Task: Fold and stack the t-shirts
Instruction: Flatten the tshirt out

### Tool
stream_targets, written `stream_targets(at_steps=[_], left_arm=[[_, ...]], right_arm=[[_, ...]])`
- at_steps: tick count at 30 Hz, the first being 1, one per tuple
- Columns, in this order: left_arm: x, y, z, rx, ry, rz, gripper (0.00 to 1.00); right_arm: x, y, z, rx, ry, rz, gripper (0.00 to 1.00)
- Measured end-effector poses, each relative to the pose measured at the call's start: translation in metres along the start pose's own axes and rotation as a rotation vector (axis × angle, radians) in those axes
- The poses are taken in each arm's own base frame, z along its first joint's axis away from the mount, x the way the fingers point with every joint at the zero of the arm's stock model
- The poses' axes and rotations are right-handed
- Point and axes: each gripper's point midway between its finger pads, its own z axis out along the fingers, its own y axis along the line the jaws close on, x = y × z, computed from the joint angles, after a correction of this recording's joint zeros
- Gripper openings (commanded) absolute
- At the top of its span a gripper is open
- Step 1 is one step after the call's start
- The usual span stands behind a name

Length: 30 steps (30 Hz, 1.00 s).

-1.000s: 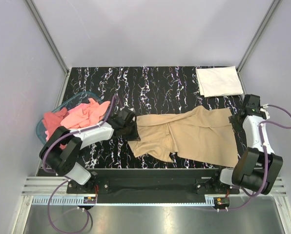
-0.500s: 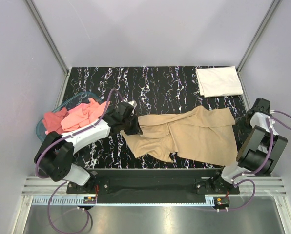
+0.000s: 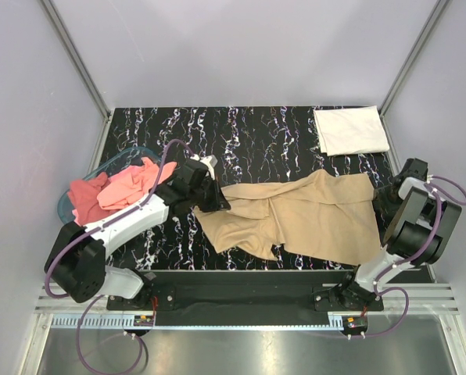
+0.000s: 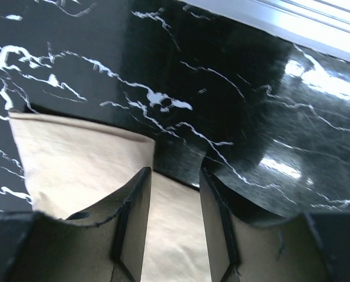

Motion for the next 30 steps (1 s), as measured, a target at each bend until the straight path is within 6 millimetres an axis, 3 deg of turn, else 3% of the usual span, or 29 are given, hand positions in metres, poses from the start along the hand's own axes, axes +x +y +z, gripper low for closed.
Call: stream_targets(at_steps=[15,20,24,28,30], left_arm=[[0.002,0.004,-0.001,-0.001,0.005,-0.009,0.0],[0.0,0.003,-0.003,0.003,-0.003,-0.01,0.0],[-0.002,0.003,-0.004,0.005,-0.008,-0.014,0.0],[-0.004,0.0,-0.007,0.012,-0.017,-0.019,0.0],[-0.005,-0.001,-0.01,0.015,-0.026,-0.021,0.0]], right_arm=[[-0.011,0.02,0.013,-0.072,-0.026,0.021,0.41],[-0.013,0.025,0.016,-0.087,-0.024,0.027,0.35],[-0.013,0.028,0.018,-0.096,-0.017,0.031,0.22],[-0.011,0.032,0.021,-0.112,-0.002,0.035,0.0],[-0.01,0.032,0.02,-0.115,0.002,0.036,0.0]])
